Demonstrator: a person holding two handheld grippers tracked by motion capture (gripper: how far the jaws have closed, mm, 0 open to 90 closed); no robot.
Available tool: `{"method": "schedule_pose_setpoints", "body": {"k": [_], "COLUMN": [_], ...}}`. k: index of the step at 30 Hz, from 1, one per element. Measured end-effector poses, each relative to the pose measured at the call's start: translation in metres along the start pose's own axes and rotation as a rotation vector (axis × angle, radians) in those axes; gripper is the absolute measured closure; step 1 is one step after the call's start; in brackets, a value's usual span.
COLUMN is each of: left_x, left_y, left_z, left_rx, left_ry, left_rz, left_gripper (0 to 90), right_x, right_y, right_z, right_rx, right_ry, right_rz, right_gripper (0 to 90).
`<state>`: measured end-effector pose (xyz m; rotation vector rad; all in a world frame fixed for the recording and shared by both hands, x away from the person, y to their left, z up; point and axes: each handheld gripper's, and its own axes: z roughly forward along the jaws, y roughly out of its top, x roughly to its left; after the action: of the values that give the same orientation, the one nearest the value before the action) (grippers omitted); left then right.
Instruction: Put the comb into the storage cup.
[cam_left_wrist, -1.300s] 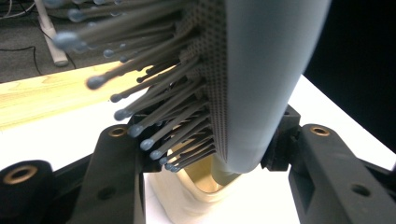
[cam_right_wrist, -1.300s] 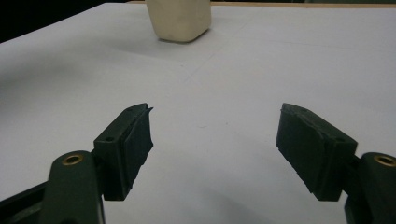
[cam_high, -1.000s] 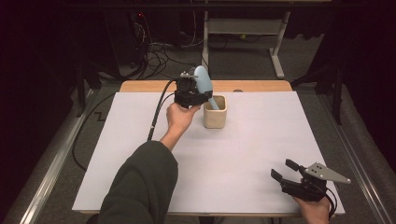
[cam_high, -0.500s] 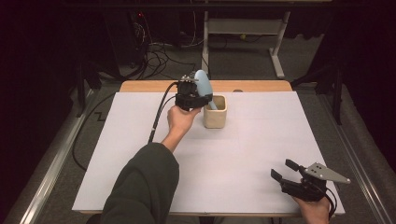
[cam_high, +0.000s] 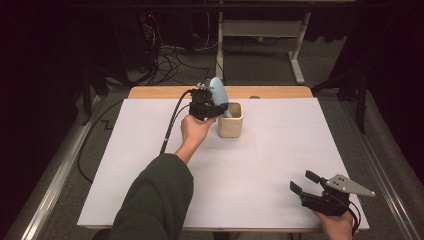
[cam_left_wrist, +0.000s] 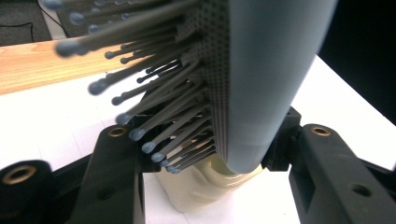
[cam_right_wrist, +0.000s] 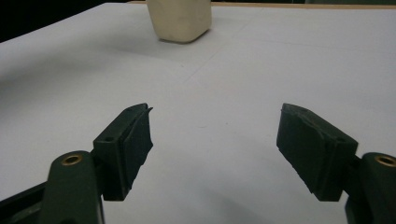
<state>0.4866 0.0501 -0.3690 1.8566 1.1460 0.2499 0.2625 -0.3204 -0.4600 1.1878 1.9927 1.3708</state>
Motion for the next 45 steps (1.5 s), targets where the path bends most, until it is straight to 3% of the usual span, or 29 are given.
{"method": "schedule_pose_setpoints", "body": {"k": [30, 45], "left_x": [-0.0005, 0.0045], "left_y": [-0.0025, -0.0022], "left_z": [0.0052, -0.0014], "left_rx": [0.012, 0.021], "left_ry": [0.015, 0.046], "left_rz": [0.033, 0.073], "left_gripper": [49.5, 35.2], "right_x": [-0.0005, -0.0005], "right_y": [0.0, 0.0001], "right_z": [0.0006, 0.0004], "right_rx": [0.001, 0.0], "right_ry": [0.003, 0.002], "right_rz": [0.003, 0.003], "right_gripper": [26.5, 26.5]}}
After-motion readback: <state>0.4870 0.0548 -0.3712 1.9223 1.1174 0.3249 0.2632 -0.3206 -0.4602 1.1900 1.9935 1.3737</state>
